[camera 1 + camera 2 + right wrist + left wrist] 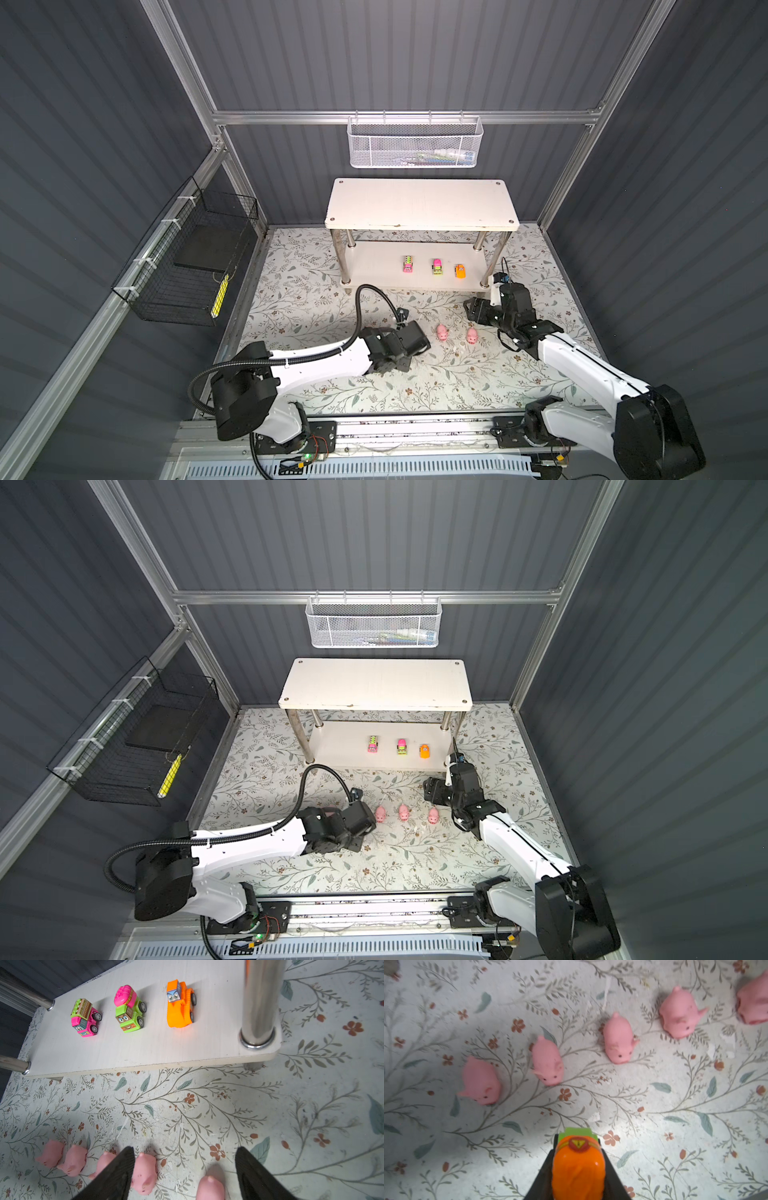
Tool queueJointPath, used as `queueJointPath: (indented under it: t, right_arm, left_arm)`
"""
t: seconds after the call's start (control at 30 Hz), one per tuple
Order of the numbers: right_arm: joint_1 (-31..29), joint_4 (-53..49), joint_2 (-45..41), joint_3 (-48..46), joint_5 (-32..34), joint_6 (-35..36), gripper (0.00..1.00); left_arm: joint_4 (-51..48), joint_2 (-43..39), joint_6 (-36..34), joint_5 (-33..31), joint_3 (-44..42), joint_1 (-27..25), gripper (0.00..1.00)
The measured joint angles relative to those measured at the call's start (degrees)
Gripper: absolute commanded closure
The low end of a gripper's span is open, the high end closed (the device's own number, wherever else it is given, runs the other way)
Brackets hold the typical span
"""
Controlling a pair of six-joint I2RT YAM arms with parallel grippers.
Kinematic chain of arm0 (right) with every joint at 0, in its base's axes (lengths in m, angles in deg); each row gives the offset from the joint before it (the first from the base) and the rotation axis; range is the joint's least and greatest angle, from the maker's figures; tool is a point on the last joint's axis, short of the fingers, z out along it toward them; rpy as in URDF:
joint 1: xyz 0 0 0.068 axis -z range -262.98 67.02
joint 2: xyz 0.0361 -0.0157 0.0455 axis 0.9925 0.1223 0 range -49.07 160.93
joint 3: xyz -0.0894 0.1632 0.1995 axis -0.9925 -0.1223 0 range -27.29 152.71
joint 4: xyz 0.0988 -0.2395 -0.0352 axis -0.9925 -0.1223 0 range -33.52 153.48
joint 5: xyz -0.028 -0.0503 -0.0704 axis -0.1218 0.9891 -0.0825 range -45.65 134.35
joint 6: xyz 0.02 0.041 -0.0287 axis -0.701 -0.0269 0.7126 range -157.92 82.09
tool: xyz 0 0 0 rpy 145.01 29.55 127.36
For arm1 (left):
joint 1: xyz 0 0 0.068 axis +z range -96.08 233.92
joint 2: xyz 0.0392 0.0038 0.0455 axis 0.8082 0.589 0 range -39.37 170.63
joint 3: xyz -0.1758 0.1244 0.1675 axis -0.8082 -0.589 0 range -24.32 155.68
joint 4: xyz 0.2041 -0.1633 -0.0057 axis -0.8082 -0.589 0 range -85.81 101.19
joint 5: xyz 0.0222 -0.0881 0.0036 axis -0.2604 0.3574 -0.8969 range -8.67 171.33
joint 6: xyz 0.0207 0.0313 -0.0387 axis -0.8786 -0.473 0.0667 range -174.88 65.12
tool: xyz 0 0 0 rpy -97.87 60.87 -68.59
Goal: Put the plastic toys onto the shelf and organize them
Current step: 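Carry the orange-and-green car with the left gripper to the lower shelf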
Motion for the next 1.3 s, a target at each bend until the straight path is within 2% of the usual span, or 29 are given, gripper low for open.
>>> queueJointPath:
  t: [0.2, 0.37, 0.73, 0.97, 1.3]
  right_arm:
    - [0.0, 0.0, 0.0, 0.0, 0.0, 0.0, 0.22]
    - [0.0, 0.0, 0.0, 0.0, 0.2, 0.0, 0.22]
    - [0.0, -0.5, -2.1, 0.0, 1.1, -0.2, 0.22]
    - [0.0, -1.0, -3.3, 0.0, 2.0, -0.5, 0.22]
    - [0.0, -2.0, -3.7, 0.0, 3.0, -0.6, 0.22]
  left_arm:
    - [0.7, -1.1, -5.6, -2.2, 3.2, 7.8, 0.69]
    - [5.0, 0.0, -10.4, -2.8, 4.9, 13.6, 0.69]
    - [17.5, 11.2, -21.5, -0.6, 11.8, 24.7, 0.68]
    - [23.6, 18.0, -25.2, 2.6, 16.8, 27.9, 0.68]
    - [27.8, 25.0, -26.7, 5.4, 20.2, 30.3, 0.68]
